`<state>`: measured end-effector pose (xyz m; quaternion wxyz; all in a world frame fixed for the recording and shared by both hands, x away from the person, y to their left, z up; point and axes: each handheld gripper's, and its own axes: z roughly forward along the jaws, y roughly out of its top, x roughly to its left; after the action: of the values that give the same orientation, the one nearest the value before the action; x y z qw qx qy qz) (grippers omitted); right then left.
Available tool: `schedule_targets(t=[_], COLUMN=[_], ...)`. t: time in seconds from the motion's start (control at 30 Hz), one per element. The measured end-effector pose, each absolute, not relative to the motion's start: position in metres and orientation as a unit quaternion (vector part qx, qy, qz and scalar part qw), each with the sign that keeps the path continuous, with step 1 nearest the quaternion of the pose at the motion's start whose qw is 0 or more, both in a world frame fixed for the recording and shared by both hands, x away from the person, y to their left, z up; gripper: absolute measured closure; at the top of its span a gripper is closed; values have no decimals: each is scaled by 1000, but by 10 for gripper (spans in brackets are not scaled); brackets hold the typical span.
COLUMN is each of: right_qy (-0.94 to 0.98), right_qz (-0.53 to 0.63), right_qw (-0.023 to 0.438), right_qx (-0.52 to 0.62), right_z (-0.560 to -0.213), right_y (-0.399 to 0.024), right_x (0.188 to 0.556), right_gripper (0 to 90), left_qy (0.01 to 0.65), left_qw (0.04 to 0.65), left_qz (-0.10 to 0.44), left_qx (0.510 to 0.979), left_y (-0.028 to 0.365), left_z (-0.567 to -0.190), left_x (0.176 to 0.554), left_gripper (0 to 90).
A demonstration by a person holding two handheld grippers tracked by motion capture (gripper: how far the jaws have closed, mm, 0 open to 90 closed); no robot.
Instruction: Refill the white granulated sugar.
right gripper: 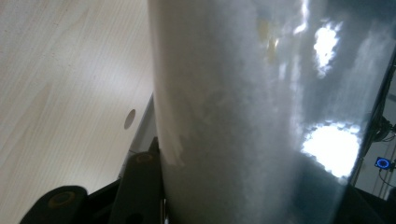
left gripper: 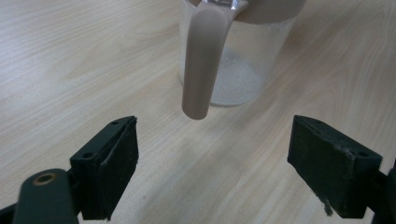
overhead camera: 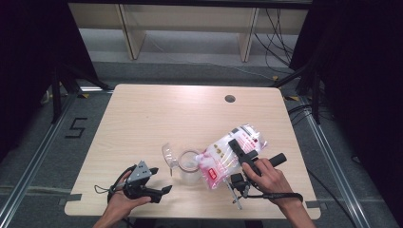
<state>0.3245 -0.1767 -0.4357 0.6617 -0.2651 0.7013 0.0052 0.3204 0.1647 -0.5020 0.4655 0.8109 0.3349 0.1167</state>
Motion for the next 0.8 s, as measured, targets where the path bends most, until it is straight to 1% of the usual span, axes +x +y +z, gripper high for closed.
schedule_targets(t=[0.1, 0.33, 0.8], right_qy=[696, 708, 703], right_qz=[-2, 3, 4], right_qw=[664, 661, 662], right_qx=[-274, -247, -261], right_z=[-434, -439, -438], right_y=[-175, -177, -177], right_x=[324, 322, 323], right_gripper=[605, 609, 617], left_qy=[337, 337, 335], left_qw=[468, 466, 466], left_qz=[117, 117, 117], left_qx=[809, 810, 810], left_y=[164, 165, 165], left_z=[-502, -502, -502], left_x=[321, 321, 321], left_gripper=[159, 159, 159])
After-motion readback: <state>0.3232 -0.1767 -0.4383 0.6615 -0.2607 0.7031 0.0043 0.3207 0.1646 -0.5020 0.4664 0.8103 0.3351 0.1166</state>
